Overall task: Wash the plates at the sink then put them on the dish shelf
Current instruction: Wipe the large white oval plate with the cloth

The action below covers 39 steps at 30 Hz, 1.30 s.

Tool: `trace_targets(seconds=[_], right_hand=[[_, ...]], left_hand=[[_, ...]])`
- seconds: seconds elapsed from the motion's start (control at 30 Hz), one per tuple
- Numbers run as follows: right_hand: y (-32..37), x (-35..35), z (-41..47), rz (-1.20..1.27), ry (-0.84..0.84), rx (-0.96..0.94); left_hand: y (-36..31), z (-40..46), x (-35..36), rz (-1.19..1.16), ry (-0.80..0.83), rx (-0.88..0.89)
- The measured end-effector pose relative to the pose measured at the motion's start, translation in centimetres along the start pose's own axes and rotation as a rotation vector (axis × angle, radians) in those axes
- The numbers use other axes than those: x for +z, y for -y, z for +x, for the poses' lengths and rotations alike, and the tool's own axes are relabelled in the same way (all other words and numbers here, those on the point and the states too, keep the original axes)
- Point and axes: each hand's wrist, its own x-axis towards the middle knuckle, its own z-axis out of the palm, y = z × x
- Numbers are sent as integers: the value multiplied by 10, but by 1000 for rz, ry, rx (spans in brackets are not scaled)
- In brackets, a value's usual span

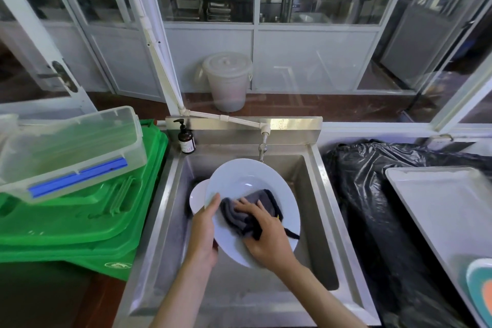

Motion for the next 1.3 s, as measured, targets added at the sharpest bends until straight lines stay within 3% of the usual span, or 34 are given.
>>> trace_targets(seconds=[0.13,0.33,0.43,0.6,0.7,0.83,0.93,1.03,1.17,1.3], right_hand=[[-19,-16,-13,64,141,-112],[-38,-24,19,-119,59,-313],[-52,-35,30,-233,20,-306],[-53,-22,8,-313,-193,9],[-35,-10,-13,-245,-230,88],[-18,-23,-28,52,-96,250],[-19,-46,-33,377,-116,387],[-24,-76,-45,649,-320,533],[-50,-121,-67,736,-648,737],[-90,-178,-96,946,-914,1101]], left_hand=[[-3,-4,-6,57,-4,-12],[-1,-17,8,134,71,3],[-7,-18,10,169,78,50],[-12,-5,14,147,-15,121],[-6,5,21,101,-45,115],[1,15,31,79,-40,66],[8,18,37,108,-55,12],[18,24,51,152,-34,-41],[29,29,80,197,3,-68],[49,33,128,256,131,-113]])
